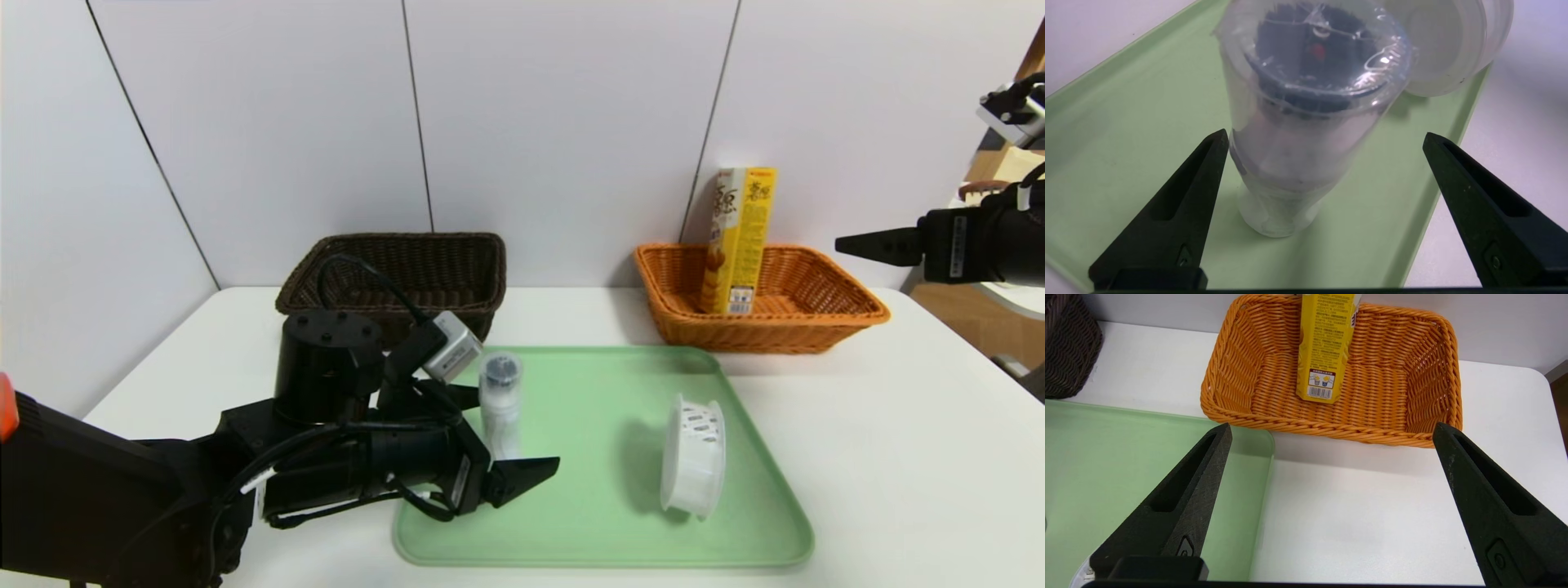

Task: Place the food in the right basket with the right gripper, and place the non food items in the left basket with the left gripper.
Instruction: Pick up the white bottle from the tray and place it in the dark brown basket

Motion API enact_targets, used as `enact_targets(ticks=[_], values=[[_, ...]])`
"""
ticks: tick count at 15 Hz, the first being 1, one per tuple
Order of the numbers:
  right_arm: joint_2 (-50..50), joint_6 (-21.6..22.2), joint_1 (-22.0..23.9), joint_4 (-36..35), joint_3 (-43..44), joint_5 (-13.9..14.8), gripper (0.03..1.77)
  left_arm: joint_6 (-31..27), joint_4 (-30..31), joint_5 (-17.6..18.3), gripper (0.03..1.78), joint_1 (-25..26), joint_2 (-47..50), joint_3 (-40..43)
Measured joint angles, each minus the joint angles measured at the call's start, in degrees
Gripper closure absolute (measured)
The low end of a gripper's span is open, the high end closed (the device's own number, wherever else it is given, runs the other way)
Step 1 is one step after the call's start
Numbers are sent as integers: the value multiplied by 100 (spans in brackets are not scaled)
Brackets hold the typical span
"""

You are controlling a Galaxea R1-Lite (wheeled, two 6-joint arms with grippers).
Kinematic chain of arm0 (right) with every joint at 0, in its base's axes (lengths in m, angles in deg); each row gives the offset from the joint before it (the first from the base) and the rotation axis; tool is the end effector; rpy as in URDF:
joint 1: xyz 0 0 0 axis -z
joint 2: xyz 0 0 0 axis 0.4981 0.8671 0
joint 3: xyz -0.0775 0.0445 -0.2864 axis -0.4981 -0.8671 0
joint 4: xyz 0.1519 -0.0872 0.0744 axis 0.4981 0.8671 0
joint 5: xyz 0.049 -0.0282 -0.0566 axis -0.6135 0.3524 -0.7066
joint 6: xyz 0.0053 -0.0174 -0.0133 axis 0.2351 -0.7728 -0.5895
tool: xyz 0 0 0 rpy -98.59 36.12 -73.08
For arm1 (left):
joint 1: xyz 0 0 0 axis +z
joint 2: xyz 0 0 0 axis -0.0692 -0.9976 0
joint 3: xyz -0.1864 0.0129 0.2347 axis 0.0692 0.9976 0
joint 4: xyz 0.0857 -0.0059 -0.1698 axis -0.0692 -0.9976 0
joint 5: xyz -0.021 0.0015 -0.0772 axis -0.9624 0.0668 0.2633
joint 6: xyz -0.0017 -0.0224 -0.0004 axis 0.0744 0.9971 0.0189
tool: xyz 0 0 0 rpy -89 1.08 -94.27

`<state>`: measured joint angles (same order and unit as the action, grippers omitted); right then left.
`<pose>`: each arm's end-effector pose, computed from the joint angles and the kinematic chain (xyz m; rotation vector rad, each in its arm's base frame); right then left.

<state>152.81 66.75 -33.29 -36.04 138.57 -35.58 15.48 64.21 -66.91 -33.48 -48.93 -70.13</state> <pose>0.2304 0.0145 0.2842 -0.0543 0.4033 0.1034 0.2256 -0.1833 0.1335 0.0613 0.3521 -1.0288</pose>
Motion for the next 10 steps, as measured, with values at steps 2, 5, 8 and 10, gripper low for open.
enact_targets(ticks=[2, 5, 8, 10], values=[[-1, 0, 0, 2, -4, 2, 11, 2, 50, -1, 45, 0, -24, -16], [-9, 0, 0, 2, -34, 0, 11, -5, 284, -12, 86, 0, -110, -46], [-48, 0, 0, 0, -102, 2, 11, 2, 317, -15, 113, -6, -190, -52], [-61, 2, 0, -1, -128, 0, 11, 2, 321, -15, 127, -11, -215, -63]])
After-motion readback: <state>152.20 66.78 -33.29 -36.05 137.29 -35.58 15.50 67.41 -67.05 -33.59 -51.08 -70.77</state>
